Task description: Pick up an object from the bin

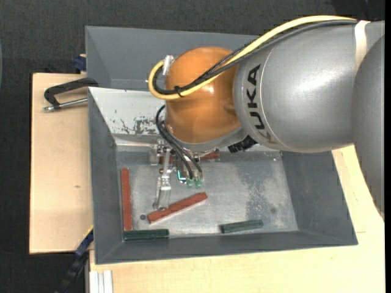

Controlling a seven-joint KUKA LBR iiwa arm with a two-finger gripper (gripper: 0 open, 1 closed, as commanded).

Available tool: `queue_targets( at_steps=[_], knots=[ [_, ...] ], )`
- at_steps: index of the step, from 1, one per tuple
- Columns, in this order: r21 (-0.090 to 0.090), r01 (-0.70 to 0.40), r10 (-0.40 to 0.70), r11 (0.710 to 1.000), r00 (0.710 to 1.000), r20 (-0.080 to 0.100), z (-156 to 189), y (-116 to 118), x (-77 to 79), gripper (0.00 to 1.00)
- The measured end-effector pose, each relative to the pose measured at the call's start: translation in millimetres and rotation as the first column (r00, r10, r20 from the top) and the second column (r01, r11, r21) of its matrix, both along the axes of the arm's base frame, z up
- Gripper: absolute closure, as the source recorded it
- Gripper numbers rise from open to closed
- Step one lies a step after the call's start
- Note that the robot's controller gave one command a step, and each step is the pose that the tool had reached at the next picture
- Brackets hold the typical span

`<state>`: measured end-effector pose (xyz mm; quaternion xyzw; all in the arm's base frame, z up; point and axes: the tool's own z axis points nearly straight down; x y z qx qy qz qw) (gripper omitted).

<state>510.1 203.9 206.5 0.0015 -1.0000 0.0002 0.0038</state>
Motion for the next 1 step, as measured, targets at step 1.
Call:
queue_targets(
  at_steps=[1],
  knots=[
    [0.002, 0.003, -0.003, 1.0, 1.0, 0.008, 4.0, -1.2, 2.1, 0.0]
  ],
)
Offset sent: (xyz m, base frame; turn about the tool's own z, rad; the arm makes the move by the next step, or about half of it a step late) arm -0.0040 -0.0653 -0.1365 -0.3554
